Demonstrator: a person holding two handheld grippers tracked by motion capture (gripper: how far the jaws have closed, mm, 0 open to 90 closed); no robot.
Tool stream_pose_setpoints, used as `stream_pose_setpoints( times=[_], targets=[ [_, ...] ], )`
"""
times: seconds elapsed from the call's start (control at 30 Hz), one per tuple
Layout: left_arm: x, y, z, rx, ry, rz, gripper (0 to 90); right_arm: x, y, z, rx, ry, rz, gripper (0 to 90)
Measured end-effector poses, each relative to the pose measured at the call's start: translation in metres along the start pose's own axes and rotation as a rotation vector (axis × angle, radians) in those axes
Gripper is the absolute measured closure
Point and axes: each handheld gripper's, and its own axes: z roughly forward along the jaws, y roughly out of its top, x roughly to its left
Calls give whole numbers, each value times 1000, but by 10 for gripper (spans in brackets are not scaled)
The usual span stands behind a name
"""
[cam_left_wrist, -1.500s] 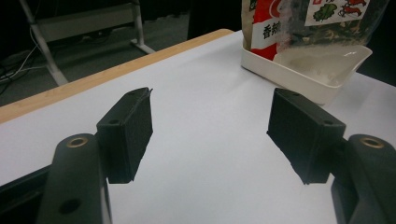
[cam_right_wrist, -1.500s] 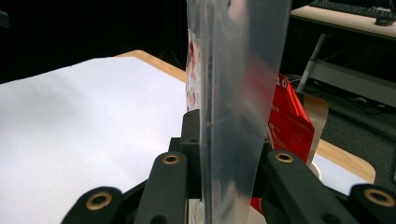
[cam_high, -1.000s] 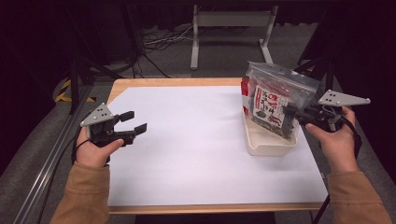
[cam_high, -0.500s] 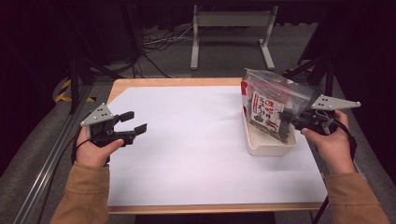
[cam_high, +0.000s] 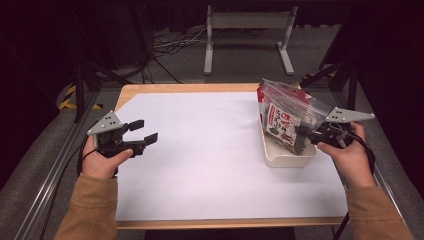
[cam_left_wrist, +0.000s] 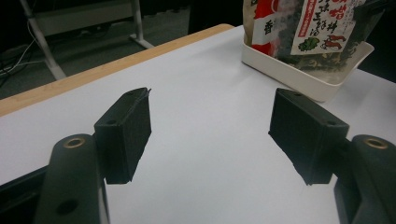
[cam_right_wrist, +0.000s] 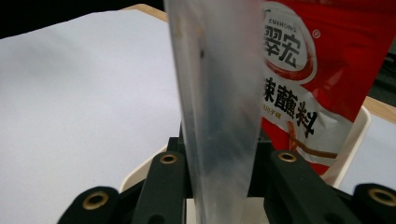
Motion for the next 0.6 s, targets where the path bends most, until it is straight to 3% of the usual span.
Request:
stream_pose_setpoints(
  times=[0.37,0.6],
  targets=[
    [0,0,1,8,-5,3,300,5,-12,11,-45,8,-4,735],
    [0,-1,2,11,-4,-6,296,1,-15,10,-44,1,8,729]
  ],
)
